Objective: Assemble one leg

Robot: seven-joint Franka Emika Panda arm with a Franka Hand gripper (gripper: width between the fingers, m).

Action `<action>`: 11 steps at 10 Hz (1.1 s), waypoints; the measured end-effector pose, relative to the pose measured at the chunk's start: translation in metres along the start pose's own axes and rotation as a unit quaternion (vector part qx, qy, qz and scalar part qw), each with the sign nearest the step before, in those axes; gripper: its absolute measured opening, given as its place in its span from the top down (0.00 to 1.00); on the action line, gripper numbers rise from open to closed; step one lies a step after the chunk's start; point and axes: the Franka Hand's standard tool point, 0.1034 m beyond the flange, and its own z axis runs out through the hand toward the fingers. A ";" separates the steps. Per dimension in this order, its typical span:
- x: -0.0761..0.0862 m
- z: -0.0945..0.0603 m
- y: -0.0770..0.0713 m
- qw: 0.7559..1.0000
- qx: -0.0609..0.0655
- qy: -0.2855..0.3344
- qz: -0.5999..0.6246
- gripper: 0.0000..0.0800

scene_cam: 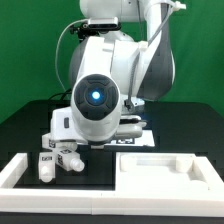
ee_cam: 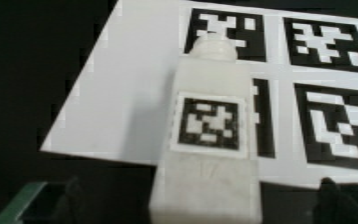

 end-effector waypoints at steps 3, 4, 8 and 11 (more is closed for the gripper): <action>-0.005 0.019 -0.003 1.000 0.000 -0.015 -0.001 0.19; -0.005 0.021 -0.003 1.000 0.001 -0.016 -0.001 0.19; -0.005 0.020 -0.003 1.000 0.001 -0.016 -0.002 0.51; -0.012 0.000 -0.008 1.000 0.003 -0.019 0.000 0.65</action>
Offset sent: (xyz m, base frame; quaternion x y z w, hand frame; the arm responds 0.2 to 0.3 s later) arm -0.0173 -0.0044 -0.0065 -0.0103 -0.0078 0.0050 0.9999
